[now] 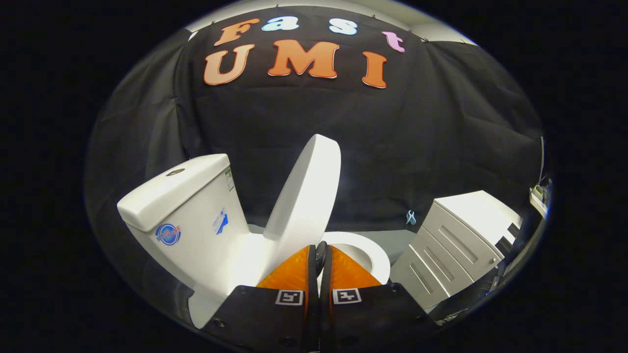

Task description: Open the toilet lid.

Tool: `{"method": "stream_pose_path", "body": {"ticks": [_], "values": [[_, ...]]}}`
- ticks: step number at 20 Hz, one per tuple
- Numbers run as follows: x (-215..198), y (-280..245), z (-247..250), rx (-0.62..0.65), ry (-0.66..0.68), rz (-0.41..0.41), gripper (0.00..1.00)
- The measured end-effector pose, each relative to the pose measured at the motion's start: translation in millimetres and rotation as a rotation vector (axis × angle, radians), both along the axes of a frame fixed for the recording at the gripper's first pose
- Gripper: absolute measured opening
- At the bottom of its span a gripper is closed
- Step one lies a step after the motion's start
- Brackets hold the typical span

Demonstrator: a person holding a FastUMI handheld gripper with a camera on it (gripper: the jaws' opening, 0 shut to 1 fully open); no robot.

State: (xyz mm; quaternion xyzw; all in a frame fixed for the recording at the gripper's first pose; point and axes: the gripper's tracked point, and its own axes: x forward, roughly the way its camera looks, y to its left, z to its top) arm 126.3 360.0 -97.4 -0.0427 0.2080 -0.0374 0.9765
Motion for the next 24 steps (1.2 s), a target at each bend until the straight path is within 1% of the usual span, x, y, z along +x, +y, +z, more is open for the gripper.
{"method": "stream_pose_path", "body": {"ticks": [3,9,13,21,23,24], "values": [[-2,29,11,-0.097,-0.034,0.024,0.08],[1,87,21,-0.222,-0.071,0.051,0.08],[0,120,23,-0.262,-0.078,0.072,0.08],[5,186,17,-0.275,-0.081,0.17,0.08],[4,202,14,-0.303,-0.093,0.199,0.08],[2,204,15,-0.328,-0.102,0.194,0.08]]}}
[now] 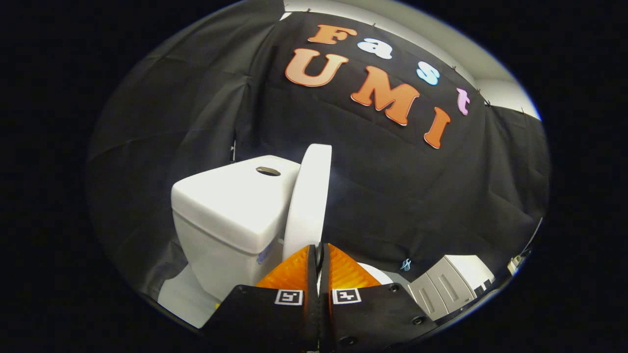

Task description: Open the toilet lid.

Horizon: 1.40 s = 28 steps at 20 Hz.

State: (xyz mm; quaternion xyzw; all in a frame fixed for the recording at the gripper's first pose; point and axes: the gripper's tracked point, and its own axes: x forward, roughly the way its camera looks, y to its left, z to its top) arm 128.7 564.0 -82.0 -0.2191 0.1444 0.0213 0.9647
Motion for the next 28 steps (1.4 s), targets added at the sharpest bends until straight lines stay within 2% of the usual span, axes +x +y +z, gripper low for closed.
{"method": "stream_pose_path", "body": {"ticks": [2,7,12,13,15,18,23,25,28], "values": [[0,-2,-1,-0.018,-0.002,-0.009,0.08],[1,-6,0,0.055,0.019,-0.015,0.1],[1,-5,1,0.148,0.031,0.016,0.18],[-1,-1,4,0.186,0.039,0.028,0.23],[0,0,9,0.236,0.051,0.042,0.47],[0,-7,18,0.262,0.056,0.051,0.62],[5,-43,49,0.378,0.016,0.088,0.74],[12,-72,60,0.432,0.02,0.073,0.79],[29,-132,81,0.472,-0.018,0.006,0.79]]}}
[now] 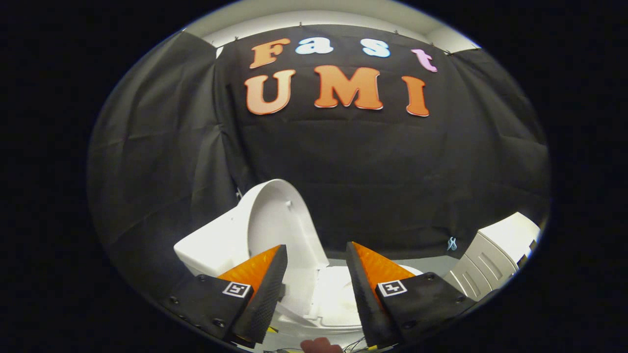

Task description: Open the toilet lid.

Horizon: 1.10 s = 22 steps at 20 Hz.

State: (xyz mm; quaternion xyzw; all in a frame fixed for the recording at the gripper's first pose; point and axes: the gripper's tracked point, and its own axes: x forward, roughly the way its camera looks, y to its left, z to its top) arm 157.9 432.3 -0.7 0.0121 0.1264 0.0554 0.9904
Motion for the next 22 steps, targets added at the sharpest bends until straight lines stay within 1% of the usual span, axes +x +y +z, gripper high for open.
{"method": "stream_pose_path", "body": {"ticks": [2,4,6,9,12,16,20,22], "values": [[10,-42,12,0.01,-0.021,-0.055,0.79],[11,-86,23,0.012,-0.044,-0.097,0.79],[8,-128,29,0.007,-0.064,-0.119,0.79],[-4,-199,32,-0.049,-0.059,-0.162,0.79],[-17,-255,38,-0.075,-0.051,-0.205,0.79],[-35,-308,45,-0.069,-0.065,-0.233,0.79],[-56,-351,39,-0.05,-0.068,-0.246,0.79],[-71,-378,32,-0.044,-0.075,-0.276,0.79]]}}
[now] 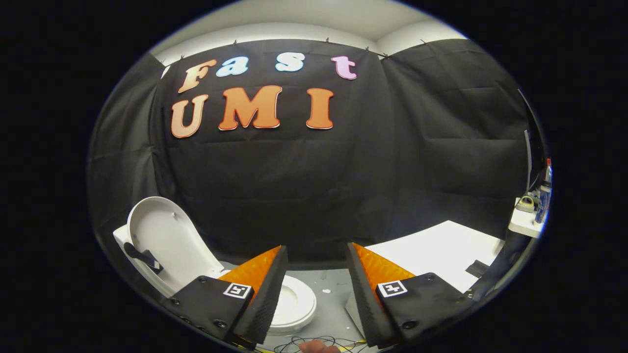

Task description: Open the toilet lid.

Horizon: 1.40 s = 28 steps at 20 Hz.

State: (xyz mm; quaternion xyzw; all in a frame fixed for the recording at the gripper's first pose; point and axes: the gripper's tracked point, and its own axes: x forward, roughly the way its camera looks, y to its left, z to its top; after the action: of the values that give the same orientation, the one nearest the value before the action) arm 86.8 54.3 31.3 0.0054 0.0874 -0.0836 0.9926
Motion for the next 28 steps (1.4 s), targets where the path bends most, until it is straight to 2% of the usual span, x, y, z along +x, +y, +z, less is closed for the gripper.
{"method": "stream_pose_path", "body": {"ticks": [5,11,19,28], "values": [[-21,-57,-21,0.009,0.019,-0.082,0.79],[-36,-91,-39,0.003,-0.004,-0.103,0.79],[-57,-107,-60,0.015,-0.021,-0.116,0.79],[-54,-100,-67,0.012,-0.017,-0.106,0.79]]}}
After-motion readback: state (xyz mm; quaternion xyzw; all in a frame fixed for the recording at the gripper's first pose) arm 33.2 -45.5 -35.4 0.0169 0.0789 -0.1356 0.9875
